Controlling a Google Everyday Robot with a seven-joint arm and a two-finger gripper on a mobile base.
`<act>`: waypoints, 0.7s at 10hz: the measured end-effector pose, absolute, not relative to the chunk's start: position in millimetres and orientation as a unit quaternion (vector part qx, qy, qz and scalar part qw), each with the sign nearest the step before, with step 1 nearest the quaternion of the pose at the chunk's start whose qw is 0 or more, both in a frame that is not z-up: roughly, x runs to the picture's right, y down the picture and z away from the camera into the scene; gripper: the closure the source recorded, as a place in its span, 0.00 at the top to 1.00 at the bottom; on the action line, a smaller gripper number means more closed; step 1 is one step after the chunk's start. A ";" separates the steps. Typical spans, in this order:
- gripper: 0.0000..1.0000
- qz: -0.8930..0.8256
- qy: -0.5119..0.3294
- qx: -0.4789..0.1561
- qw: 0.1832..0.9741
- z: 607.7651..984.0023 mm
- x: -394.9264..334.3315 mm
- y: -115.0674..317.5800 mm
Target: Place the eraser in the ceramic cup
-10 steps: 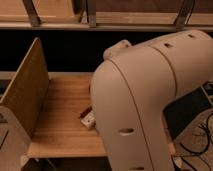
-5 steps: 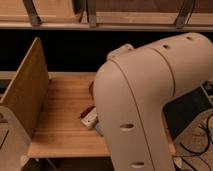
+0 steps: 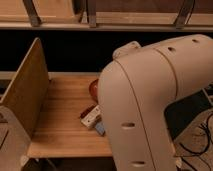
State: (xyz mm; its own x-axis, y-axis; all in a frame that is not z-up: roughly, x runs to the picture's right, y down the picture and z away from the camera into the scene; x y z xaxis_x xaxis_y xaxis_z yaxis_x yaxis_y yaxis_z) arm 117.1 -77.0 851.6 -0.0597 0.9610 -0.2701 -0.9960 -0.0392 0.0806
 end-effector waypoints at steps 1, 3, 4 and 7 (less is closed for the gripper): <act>0.00 0.708 0.118 -0.062 0.694 848.0 115.8 -85.9; 0.00 0.686 0.095 -0.051 0.720 845.7 114.7 -98.1; 0.00 0.677 0.076 -0.051 0.730 847.5 116.5 -101.7; 0.00 0.656 0.020 -0.059 0.752 859.2 118.5 -105.9</act>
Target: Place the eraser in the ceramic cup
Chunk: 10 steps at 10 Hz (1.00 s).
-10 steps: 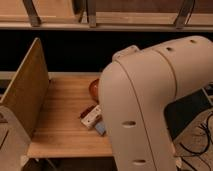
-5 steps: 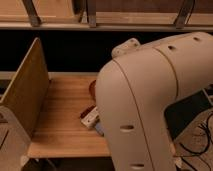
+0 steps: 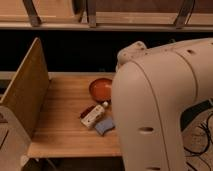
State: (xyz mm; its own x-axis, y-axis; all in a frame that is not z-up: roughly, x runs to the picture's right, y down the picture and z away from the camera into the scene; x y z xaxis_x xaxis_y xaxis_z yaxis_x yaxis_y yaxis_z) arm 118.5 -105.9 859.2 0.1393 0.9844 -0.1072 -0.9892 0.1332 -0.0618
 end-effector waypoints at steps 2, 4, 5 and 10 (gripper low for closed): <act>0.00 0.650 -0.019 -0.065 0.757 864.4 118.9 -110.1; 0.00 0.648 -0.054 -0.071 0.756 866.5 118.4 -116.2; 0.00 0.649 -0.078 -0.077 0.753 866.4 116.7 -119.0; 0.21 0.652 -0.106 -0.089 0.745 867.7 114.0 -116.0</act>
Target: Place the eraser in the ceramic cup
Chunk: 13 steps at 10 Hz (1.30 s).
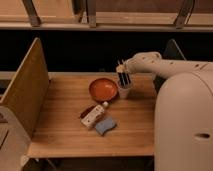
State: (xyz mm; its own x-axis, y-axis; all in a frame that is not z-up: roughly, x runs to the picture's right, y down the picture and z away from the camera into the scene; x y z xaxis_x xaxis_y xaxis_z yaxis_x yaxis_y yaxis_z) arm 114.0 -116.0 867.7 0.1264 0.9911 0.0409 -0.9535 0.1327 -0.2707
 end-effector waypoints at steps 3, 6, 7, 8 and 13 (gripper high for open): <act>0.52 0.653 -0.105 -0.089 0.745 867.6 115.1 -116.0; 0.78 0.653 -0.105 -0.089 0.745 867.5 114.9 -116.2; 0.80 0.653 -0.105 -0.089 0.745 867.6 115.2 -116.1; 0.80 0.653 -0.105 -0.089 0.745 867.6 115.2 -116.0; 0.80 0.653 -0.105 -0.088 0.745 867.6 115.7 -116.1</act>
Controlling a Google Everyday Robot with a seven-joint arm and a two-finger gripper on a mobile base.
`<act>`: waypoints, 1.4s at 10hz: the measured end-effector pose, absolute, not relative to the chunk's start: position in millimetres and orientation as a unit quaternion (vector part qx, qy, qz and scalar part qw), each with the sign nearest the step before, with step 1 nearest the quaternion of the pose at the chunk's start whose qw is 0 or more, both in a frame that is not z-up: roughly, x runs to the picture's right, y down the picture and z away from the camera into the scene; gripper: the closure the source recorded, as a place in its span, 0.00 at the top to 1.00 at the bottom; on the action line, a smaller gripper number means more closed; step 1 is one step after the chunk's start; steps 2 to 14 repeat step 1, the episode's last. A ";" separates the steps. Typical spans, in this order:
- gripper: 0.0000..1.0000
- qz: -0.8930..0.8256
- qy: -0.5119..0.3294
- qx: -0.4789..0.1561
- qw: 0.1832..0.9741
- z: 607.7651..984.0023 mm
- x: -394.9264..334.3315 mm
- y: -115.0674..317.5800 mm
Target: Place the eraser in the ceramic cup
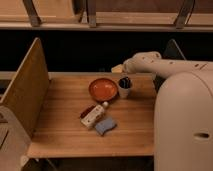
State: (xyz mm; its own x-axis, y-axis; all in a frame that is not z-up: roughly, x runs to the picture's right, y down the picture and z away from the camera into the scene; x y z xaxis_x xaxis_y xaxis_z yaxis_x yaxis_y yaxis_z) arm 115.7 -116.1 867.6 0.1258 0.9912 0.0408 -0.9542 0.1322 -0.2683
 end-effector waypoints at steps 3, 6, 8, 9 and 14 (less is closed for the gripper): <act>0.80 0.653 -0.105 -0.088 0.745 867.5 115.8 -116.1; 0.80 0.653 -0.105 -0.088 0.745 867.5 115.8 -116.1; 0.80 0.653 -0.105 -0.088 0.745 867.5 115.8 -116.1; 0.80 0.653 -0.105 -0.088 0.745 867.5 115.8 -116.1; 0.80 0.653 -0.105 -0.088 0.745 867.5 115.8 -116.1</act>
